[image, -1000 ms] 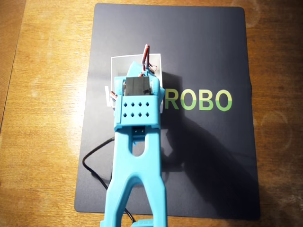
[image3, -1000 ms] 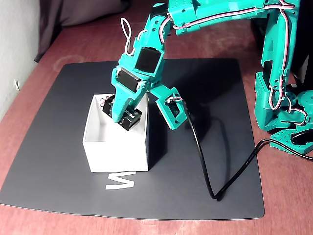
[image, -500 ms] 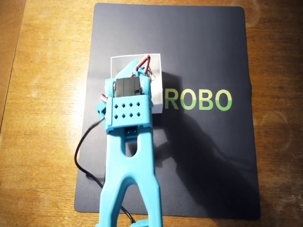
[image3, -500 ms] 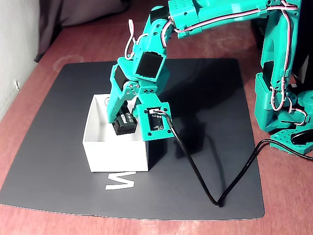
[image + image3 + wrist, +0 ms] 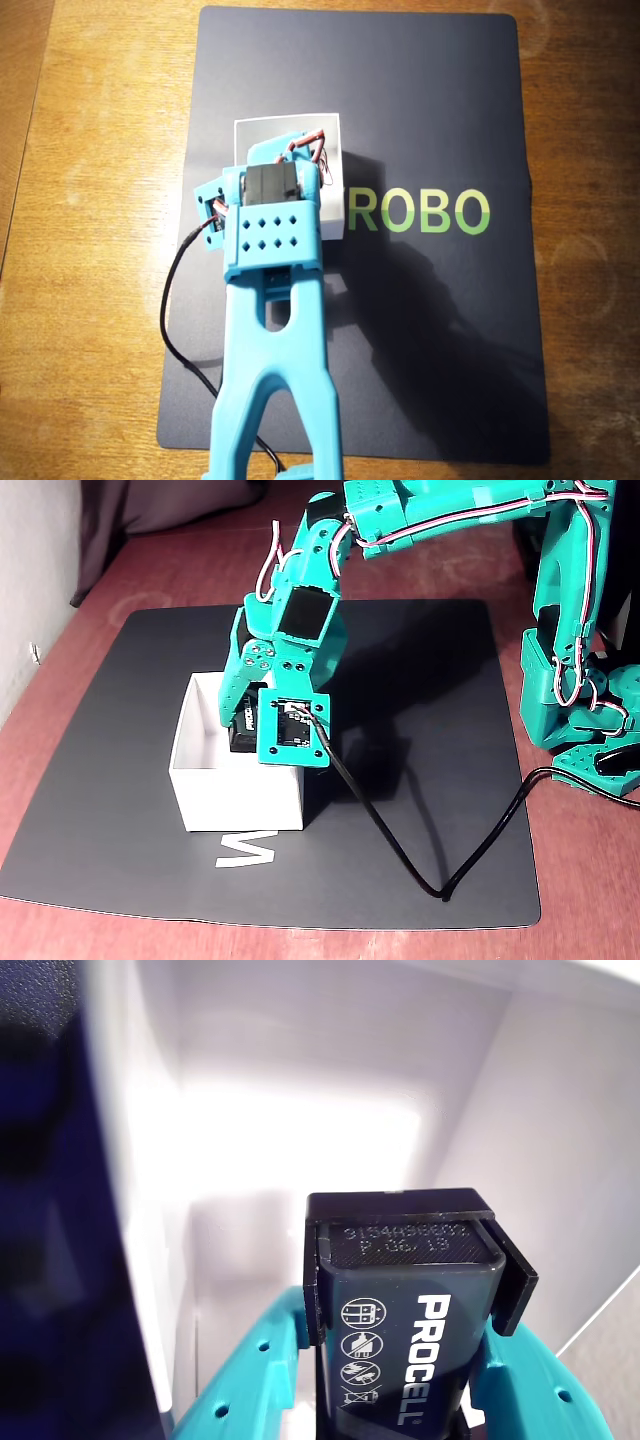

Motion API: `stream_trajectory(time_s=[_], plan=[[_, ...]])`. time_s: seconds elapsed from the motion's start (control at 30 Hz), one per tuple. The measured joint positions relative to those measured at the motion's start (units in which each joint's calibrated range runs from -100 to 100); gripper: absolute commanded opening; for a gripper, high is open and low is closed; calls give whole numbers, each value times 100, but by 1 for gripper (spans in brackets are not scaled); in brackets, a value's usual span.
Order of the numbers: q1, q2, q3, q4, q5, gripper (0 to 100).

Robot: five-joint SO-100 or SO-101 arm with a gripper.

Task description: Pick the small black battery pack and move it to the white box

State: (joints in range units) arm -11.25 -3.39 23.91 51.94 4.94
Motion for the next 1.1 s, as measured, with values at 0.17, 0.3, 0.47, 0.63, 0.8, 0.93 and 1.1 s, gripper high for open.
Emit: stream_trajectory(time_s=[0.17, 0.3, 0.47, 0.63, 0.8, 0.93, 1.1], plan=[[0, 0, 0, 0, 0, 11], [0, 0, 0, 0, 0, 18], [0, 0, -9, -9, 0, 18], [0, 0, -9, -9, 0, 17], [0, -144, -9, -9, -158, 17], [0, -644, -9, -9, -321, 17], [0, -1373, -9, 0, -347, 17]])
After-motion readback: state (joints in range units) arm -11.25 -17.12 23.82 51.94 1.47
